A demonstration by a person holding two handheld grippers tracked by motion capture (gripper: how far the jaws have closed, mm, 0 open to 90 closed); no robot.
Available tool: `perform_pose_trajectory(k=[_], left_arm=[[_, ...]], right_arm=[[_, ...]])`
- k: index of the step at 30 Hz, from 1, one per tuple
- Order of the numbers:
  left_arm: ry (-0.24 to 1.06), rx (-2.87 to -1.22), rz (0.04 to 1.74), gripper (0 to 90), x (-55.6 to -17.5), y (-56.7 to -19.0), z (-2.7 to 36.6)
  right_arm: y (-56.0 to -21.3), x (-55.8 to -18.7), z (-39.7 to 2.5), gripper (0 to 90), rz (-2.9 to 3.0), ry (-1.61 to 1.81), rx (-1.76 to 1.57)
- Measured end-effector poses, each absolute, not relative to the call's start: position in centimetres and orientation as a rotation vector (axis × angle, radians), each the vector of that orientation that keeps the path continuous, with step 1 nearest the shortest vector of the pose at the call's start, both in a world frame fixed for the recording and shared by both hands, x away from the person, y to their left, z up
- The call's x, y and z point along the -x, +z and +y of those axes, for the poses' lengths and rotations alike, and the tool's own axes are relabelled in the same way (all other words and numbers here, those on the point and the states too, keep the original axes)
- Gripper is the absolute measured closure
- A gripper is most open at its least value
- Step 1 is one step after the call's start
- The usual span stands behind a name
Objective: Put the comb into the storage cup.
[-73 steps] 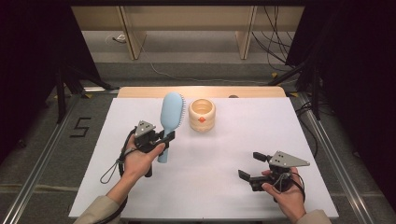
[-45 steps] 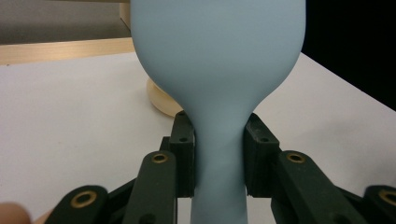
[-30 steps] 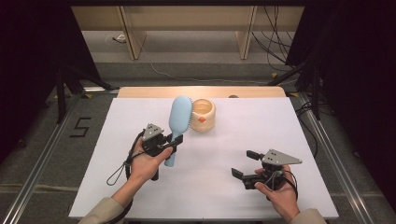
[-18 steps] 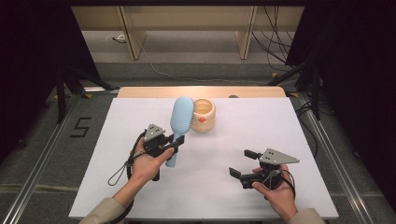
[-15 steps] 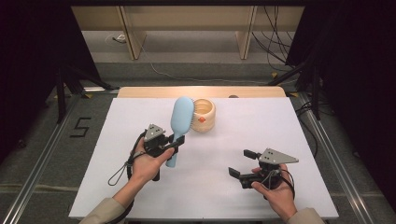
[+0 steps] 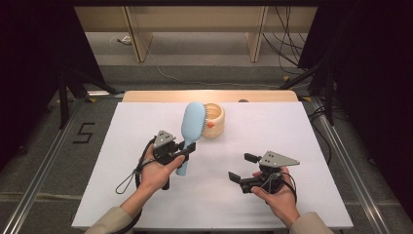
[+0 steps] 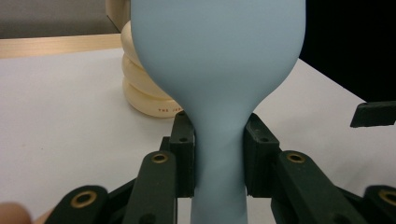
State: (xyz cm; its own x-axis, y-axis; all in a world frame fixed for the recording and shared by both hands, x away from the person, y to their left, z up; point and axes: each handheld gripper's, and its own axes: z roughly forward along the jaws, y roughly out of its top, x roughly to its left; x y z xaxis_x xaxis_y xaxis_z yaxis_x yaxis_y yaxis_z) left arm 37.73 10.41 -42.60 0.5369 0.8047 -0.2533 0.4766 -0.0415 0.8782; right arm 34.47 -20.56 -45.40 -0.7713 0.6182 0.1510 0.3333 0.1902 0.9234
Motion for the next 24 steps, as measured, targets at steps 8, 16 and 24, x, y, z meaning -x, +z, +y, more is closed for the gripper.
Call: perform_pose_trajectory(k=[8,16,24], left_arm=[[0.369,-1.679,1.084,69.2,-37.7,-42.7,9.8],[0.360,-1.679,1.075,69.2,-37.6,-42.7,9.4],[0.346,-1.695,1.065,69.2,-37.5,-43.0,8.6]], right_arm=[[-45.3,-34.9,-19.7,9.4,2.186,1.656,-0.955],[-45.4,-35.0,-18.9,9.4,2.198,1.665,-0.948],[-45.5,-35.3,-18.0,9.4,2.214,1.666,-0.946]])
